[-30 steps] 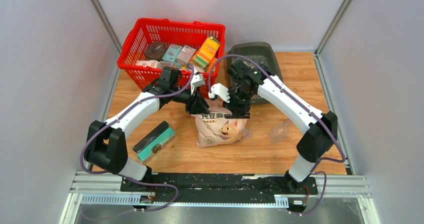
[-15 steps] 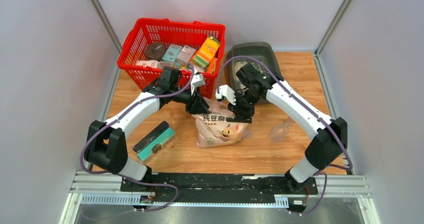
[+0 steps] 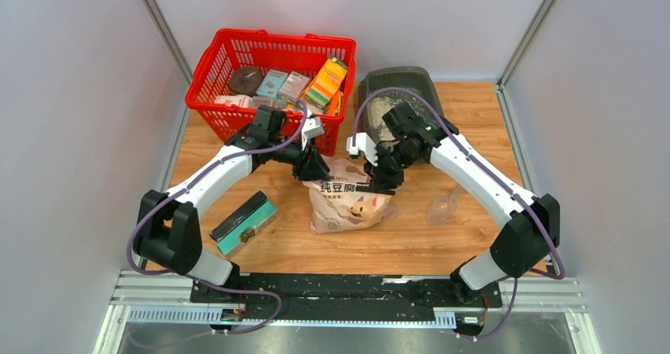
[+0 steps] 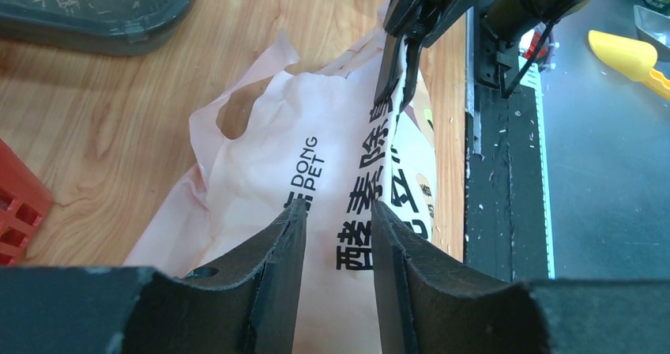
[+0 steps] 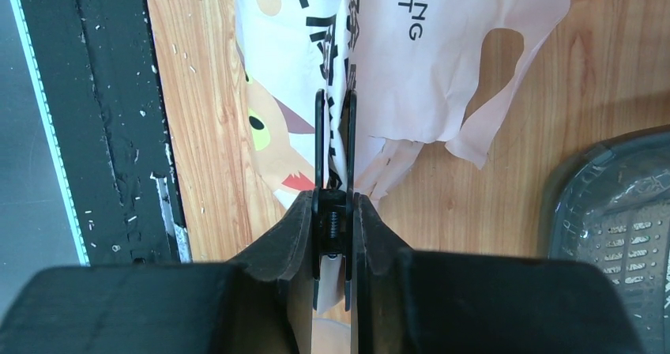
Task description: Fill the litter box with clean litter
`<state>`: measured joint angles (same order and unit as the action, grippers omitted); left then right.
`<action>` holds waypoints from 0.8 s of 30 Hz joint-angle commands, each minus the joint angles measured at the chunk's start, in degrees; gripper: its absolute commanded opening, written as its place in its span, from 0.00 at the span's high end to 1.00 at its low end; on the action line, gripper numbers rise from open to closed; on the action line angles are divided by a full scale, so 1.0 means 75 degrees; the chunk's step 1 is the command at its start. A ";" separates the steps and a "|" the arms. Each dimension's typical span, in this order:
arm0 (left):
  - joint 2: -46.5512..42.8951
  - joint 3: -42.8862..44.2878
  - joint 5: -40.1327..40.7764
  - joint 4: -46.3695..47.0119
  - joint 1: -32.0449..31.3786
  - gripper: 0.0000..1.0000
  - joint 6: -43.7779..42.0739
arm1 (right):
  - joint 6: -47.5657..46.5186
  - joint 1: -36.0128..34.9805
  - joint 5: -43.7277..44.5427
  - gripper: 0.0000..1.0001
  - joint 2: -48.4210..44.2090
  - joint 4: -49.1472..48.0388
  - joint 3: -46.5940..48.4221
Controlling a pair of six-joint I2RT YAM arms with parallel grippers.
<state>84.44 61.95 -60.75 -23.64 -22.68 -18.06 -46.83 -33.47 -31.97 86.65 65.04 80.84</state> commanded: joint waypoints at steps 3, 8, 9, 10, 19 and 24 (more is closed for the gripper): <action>0.0038 0.0212 -0.0056 -0.0083 0.0000 0.56 0.0030 | -0.0389 -0.0049 -0.0309 1.00 0.0457 0.0328 0.0237; 0.0014 0.0201 -0.0021 -0.0106 0.0000 0.56 0.0041 | -0.0331 -0.0049 -0.0273 0.94 0.0505 0.0352 0.0307; 0.0003 0.0212 -0.0021 -0.0129 0.0000 0.56 0.0030 | -0.0319 -0.0049 -0.0227 0.86 0.0493 0.0352 0.0319; -0.0021 0.0212 -0.0021 -0.0164 0.0000 0.57 0.0018 | -0.0307 -0.0049 -0.0203 0.78 0.0470 0.0352 0.0354; -0.0559 0.0926 0.0330 -0.1920 0.0000 0.56 -0.1129 | 0.1027 0.0127 0.0278 0.36 -0.0128 0.0118 0.1560; -0.1424 0.1477 0.1523 -0.2567 0.0023 0.50 -0.1400 | 0.2993 0.0712 0.1200 0.04 -0.0362 -0.0876 0.2042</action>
<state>80.71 68.53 -55.51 -37.63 -22.68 -24.80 -38.26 -31.33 -29.45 87.88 65.71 92.77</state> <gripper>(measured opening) 0.471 0.860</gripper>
